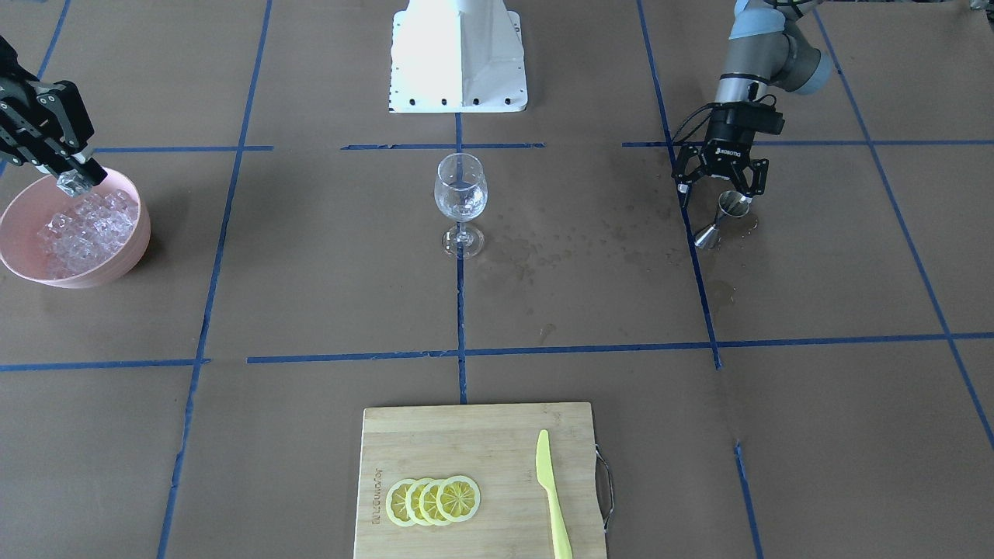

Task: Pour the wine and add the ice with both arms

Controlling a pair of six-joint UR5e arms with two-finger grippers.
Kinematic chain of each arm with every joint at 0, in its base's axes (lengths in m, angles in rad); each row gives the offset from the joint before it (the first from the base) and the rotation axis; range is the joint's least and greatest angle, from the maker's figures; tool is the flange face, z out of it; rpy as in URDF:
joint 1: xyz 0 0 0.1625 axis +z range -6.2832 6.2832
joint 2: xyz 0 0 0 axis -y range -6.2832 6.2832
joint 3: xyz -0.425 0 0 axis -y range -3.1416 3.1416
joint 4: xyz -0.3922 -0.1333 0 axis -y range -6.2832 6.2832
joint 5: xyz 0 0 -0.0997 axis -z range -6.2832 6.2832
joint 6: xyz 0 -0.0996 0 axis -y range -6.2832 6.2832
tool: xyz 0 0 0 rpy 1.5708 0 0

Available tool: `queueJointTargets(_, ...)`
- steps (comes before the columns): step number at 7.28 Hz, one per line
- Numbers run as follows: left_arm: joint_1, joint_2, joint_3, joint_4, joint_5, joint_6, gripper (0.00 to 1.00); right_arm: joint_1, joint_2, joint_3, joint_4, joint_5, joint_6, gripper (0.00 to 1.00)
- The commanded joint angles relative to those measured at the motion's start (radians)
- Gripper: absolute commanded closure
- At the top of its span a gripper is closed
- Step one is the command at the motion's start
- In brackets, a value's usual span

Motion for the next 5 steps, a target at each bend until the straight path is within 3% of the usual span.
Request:
queueJointTargets(1, 0.0, 0.089, -0.071, 0.001, -0.079, 0.0, 0.0, -0.05, 0.06, 0.003, 0.0, -0.003, 0.107, 1.0)
queueJointTargets(5, -0.002, 0.189, -0.155, 0.001, -0.251, -0.006, 0.0, -0.182, 0.219, -0.003, -0.008, -0.03, 0.289, 1.0)
